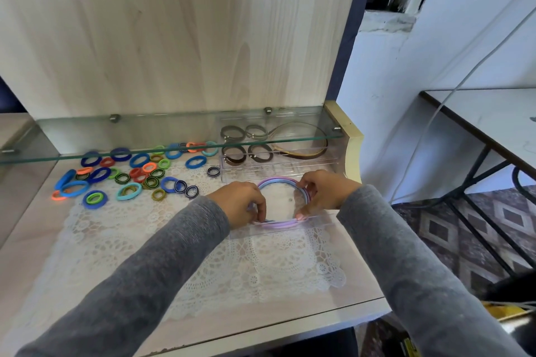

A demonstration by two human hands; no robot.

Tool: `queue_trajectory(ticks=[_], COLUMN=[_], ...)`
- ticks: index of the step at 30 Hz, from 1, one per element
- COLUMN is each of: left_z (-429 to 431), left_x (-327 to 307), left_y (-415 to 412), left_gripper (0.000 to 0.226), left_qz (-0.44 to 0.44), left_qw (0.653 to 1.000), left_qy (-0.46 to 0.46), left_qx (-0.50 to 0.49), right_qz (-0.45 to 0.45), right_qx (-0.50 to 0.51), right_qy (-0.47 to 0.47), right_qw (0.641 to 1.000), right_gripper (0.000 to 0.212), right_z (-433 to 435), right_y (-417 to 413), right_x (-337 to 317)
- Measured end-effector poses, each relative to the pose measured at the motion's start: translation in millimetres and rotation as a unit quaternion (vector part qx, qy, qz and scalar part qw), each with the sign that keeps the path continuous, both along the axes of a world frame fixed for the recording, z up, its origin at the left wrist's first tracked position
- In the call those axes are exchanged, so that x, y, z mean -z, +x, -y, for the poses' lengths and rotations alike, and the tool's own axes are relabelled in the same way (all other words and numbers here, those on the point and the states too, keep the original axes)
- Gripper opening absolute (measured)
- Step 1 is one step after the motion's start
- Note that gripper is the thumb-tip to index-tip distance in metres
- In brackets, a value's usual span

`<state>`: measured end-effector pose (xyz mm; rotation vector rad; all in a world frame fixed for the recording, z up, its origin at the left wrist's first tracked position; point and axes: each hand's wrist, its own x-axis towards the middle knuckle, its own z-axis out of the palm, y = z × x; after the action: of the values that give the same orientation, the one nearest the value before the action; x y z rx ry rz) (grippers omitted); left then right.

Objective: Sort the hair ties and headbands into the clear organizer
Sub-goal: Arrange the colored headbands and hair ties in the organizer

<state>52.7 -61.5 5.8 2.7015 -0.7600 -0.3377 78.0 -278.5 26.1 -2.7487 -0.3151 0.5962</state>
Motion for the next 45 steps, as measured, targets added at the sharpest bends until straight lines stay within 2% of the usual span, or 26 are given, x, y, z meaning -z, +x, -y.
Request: queue_trajectory(ticks=[12, 19, 28, 35, 41, 45], left_z=[-3, -8, -11, -9, -12, -13], left_x=[-1, -7, -11, -14, -9, -7], left_y=[2, 3, 1, -5, -2, -2], left_gripper=[0.013, 0.022, 0.05, 0.038, 0.055, 0.061], left_qz=[-0.015, -0.017, 0.053, 0.05, 0.038, 0.042], left_qw=[1.0, 0.999, 0.988, 0.986, 0.983, 0.985], left_qy=[0.01, -0.019, 0.113, 0.125, 0.169, 0.149], left_qx=[0.015, -0.033, -0.093, -0.094, -0.067, -0.08], right_qz=[0.019, 0.011, 0.01, 0.01, 0.023, 0.025], right_qx=[0.006, 0.016, 0.018, 0.018, 0.018, 0.024], right_qy=[-0.004, -0.004, -0.004, -0.006, -0.007, -0.01], right_qw=[1.0, 1.0, 1.0, 1.0, 1.0, 0.999], right_gripper=[0.066, 0.071, 0.072, 0.07, 0.071, 0.07], right_z=[-5, -5, -7, -6, -6, -6], right_y=[-3, -4, -6, -8, -9, -9], right_x=[4, 4, 1, 0, 2, 2])
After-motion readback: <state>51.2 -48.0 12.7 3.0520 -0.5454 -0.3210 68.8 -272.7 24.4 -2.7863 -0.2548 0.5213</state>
